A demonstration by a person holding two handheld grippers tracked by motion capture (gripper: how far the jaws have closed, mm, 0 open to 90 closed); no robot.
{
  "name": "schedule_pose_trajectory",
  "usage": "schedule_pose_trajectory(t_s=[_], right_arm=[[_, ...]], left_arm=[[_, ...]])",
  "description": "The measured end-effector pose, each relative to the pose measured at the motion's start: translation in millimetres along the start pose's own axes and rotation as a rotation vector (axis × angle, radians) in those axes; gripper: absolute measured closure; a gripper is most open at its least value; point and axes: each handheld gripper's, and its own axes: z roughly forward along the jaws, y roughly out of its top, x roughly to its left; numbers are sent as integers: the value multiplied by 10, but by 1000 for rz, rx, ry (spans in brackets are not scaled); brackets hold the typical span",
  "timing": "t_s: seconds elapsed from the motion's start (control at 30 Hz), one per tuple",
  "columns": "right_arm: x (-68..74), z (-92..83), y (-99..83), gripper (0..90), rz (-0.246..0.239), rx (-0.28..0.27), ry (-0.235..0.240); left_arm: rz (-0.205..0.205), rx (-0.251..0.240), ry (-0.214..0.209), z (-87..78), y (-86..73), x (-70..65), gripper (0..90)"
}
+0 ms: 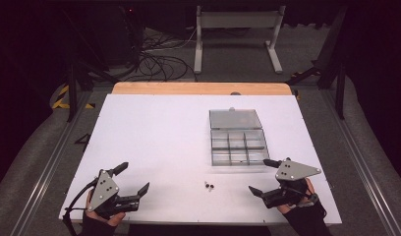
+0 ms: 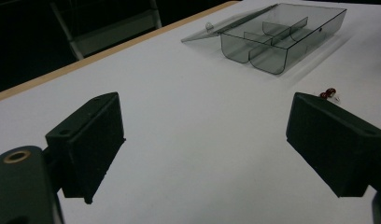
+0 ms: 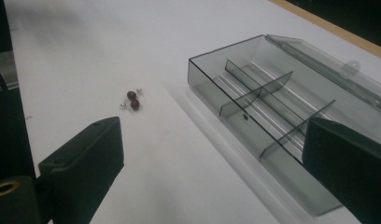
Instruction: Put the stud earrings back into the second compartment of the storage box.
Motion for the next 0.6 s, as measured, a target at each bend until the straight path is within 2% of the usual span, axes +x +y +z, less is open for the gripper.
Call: schedule_pose_trajectory(t_s=[0.13, 0.5, 0.6], right_arm=[[8, 55, 97, 60, 5, -8, 25], [115, 347, 400, 60, -38, 0, 98], [158, 458, 497, 56, -50, 18, 116]], left_arm=[[12, 0, 4, -8, 5, -4, 118], [17, 1, 9, -13, 3, -4, 118], [15, 6, 10, -8, 1, -2, 118]])
